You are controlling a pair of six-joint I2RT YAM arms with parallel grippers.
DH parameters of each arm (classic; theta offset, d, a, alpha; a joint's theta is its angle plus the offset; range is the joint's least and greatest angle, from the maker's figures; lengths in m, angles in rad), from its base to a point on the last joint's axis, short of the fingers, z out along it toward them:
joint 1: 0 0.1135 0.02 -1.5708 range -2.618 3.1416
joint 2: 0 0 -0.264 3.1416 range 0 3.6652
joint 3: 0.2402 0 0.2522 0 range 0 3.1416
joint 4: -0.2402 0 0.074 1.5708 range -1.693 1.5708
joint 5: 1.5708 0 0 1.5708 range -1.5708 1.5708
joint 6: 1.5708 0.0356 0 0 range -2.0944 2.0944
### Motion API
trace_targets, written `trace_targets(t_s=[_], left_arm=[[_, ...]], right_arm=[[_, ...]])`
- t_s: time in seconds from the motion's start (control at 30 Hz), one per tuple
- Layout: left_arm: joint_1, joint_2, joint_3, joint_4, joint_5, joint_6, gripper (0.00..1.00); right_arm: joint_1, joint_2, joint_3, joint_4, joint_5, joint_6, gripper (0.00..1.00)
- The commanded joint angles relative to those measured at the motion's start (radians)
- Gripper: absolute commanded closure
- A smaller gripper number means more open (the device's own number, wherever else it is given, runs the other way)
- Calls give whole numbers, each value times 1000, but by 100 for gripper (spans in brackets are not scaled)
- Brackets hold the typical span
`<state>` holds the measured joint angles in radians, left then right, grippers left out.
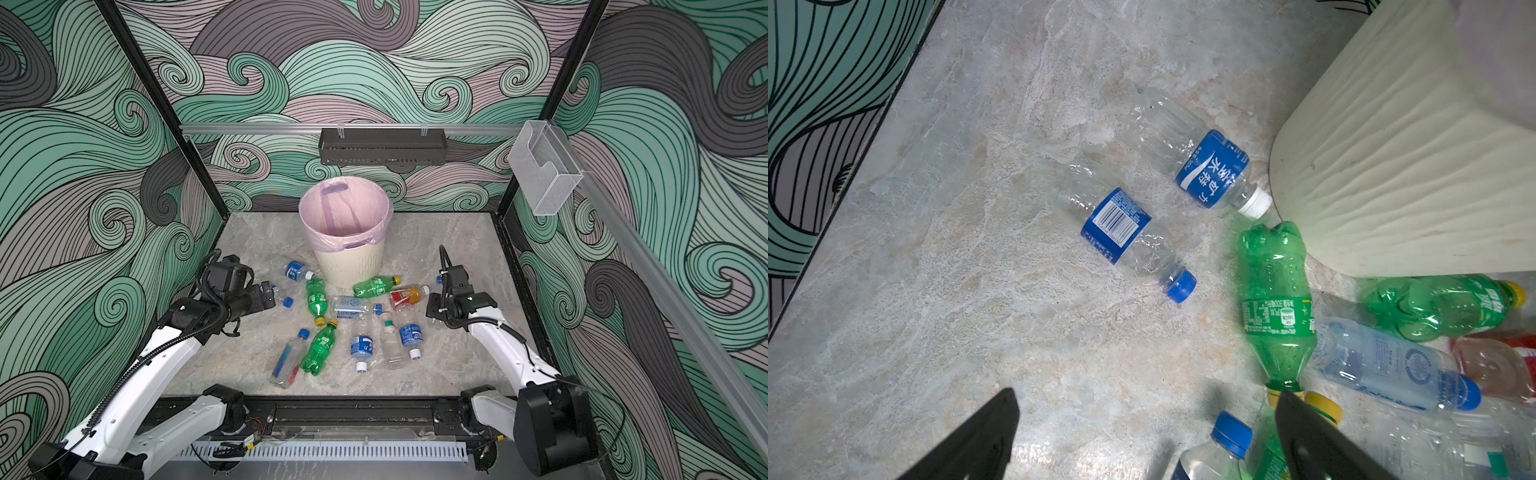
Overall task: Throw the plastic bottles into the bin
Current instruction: 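Lift Pepsi bottle with right gripper, carry over bin and release, then withdraw right gripper from bin while left gripper lowers toward blue-labelled bottle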
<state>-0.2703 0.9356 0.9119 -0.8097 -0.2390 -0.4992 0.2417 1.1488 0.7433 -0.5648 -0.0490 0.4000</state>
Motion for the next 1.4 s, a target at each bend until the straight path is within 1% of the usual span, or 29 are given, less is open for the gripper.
trace_targets(t_s=[0.0, 0.07, 0.17, 0.27, 0.37, 0.47, 0.5, 0.53, 0.57, 0.6, 0.63, 0.7, 0.73, 0.8, 0.9, 1.07, 1.17, 1.37], left_arm=[[6, 8, -1, -16, -37, -29, 1], [6, 9, -1, -16, -41, -36, 1], [6, 11, 3, -13, -44, -46, 1], [7, 17, 10, -6, -42, -51, 1], [6, 25, 18, -12, -33, -68, 1], [6, 21, 15, -16, -18, -79, 1], [6, 18, 15, -16, -9, -79, 1], [8, 14, 17, -11, 9, -67, 1], [8, 10, 19, -6, 20, -58, 1], [8, 5, 20, -4, 23, -58, 1], [9, 1, 25, -9, 17, -59, 1], [12, -1, 31, -26, 15, -63, 1], [14, 1, 37, -38, 15, -70, 1], [14, 3, 40, -59, 11, -84, 1], [16, 1, 29, -81, -26, -123, 1], [22, -3, -11, -49, -31, -138, 1], [26, 20, -21, -37, -34, -146, 1], [41, 102, -18, -15, -58, -168, 1]], right_arm=[[-3, -60, 44, 0, -89, -20, 45], [-2, -93, 66, -6, -144, -37, 45], [-1, -144, 124, 22, -282, -57, 44], [9, -143, 254, 27, -356, -64, 46], [37, -53, 446, 48, -413, -63, 46], [90, 118, 658, 163, -491, -26, 49], [113, 190, 745, 198, -518, -8, 47], [136, 266, 842, 243, -537, 3, 43], [153, 331, 932, 240, -539, 6, 37], [168, 404, 1036, 214, -526, 3, 27], [176, 465, 1132, 170, -516, -8, 20], [180, 531, 1240, 122, -500, -21, 18], [180, 538, 1254, 122, -505, -24, 15], [180, 512, 1219, 140, -499, -35, 11], [179, 423, 1111, 146, -464, -74, 7], [171, 259, 904, 146, -432, -111, 5], [168, 164, 778, 119, -405, -131, 4], [161, -18, 499, 83, -312, -158, 1]])
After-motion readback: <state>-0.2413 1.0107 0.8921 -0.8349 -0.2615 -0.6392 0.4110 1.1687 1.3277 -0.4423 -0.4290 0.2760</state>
